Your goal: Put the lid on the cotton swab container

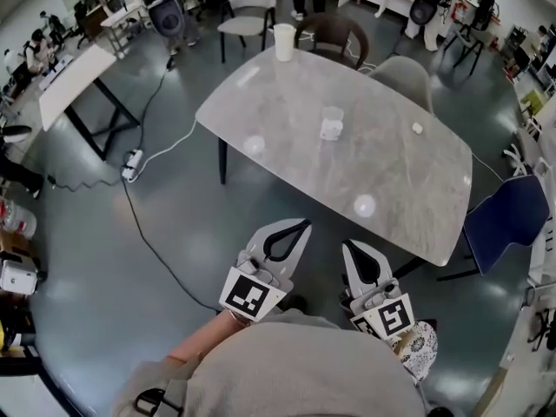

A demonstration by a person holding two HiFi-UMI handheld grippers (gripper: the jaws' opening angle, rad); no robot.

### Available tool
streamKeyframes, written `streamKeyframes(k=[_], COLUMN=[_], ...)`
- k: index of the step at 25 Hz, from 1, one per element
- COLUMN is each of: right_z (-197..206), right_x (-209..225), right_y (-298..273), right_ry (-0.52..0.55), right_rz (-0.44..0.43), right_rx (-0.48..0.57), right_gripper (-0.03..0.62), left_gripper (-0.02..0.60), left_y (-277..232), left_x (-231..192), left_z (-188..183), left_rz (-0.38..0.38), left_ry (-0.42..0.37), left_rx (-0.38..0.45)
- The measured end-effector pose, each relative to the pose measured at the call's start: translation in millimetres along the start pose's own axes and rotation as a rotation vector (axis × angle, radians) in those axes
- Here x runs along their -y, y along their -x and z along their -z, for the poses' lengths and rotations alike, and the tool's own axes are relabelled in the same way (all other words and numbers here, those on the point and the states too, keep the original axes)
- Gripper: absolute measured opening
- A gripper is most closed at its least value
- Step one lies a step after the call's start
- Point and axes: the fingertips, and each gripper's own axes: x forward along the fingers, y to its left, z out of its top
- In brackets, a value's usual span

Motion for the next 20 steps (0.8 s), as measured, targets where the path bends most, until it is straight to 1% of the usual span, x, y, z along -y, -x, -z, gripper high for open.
streamKeyframes(k=[4, 10, 14, 17, 20], right_z=[-2, -3, -3, 2, 8], right_x=[2, 10, 16, 18, 24], right_y=[-13, -12, -10, -10, -14], right_ry=[-0.010, -0.009, 0.034, 0.018, -0.004], right_rz=[-0.017, -0.045, -0.068, -0.079, -0.069], right_rx=[0.002, -0.005, 0.012, 0.004, -0.026], right_gripper=[0.000, 0.000, 0.000, 0.000, 0.000], left_gripper=[-0.008, -0.008, -0.008, -0.008, -0.008], left_y=[-4, -16, -14, -12, -14], left_x=[-10, -9, -7, -6, -16], left_z=[4, 2, 5, 12, 14], left_rz=[-0.010, -0.032, -0.064, -0.074, -0.083], left_ry=[0.008, 0.024, 0.029, 0.027, 0.015], left_rx=[-0.021, -0.006, -0.005, -0.027, -0.034])
